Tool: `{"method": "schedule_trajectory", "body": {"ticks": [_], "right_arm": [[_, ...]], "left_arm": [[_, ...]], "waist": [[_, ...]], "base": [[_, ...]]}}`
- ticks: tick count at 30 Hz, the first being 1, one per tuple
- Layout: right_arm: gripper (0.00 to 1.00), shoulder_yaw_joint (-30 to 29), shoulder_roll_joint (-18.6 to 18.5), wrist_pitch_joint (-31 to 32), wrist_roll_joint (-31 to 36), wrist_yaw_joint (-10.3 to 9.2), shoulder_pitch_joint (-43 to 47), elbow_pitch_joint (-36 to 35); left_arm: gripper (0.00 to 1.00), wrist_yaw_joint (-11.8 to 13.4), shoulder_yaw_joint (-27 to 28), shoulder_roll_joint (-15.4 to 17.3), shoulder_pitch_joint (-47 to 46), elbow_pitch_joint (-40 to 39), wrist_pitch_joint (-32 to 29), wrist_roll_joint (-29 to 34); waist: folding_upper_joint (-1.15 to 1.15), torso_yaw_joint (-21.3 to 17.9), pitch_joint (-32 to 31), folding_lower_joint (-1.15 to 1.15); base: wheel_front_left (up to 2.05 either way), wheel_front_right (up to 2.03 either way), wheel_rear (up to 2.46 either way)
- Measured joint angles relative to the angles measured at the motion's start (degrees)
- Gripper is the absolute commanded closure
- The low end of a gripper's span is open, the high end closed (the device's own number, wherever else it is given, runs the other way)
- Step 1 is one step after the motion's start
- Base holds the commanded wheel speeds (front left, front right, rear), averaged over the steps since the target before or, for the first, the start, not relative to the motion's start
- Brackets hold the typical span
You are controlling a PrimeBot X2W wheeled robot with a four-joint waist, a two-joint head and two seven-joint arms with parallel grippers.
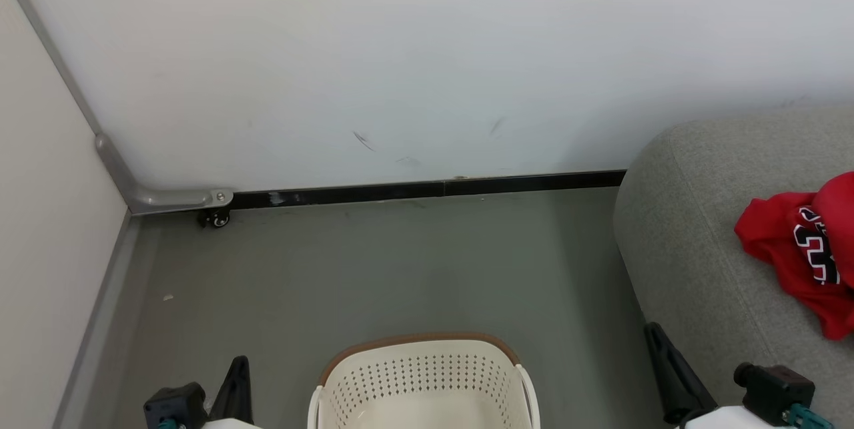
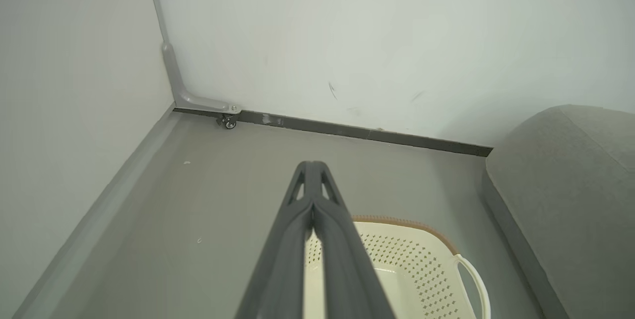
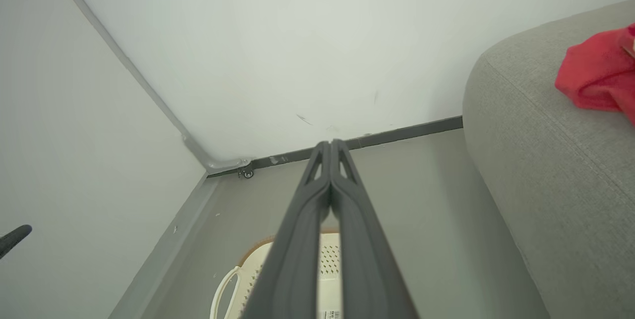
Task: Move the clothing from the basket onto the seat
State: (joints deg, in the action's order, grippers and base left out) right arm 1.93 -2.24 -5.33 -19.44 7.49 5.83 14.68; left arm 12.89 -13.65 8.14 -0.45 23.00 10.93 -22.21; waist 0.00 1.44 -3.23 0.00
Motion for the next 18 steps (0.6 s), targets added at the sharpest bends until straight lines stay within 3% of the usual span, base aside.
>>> {"method": "schedule_trajectory", "body": {"ticks": [8,18], "right_arm": [[1.00,-0.6,0.0,1.2,-8.5,0.00,-0.3,0.0],[1.00,-1.7,0.0,2.4,-16.0,0.00,-1.4,-0.1]], "left_arm": [[1.00,-1.8,1.6,-0.7,-0.1,-0.1,-2.1,-7.0],[1.00,-4.2,4.0,-1.3,-0.8,-0.6,-4.4,-14.4]], "waist": [[0.00,-0.2,0.3,0.05],[0.00,-0.3,0.5,0.51]], "base": [[0.00,0.00,0.00],[0.00,0.00,0.00]]}}
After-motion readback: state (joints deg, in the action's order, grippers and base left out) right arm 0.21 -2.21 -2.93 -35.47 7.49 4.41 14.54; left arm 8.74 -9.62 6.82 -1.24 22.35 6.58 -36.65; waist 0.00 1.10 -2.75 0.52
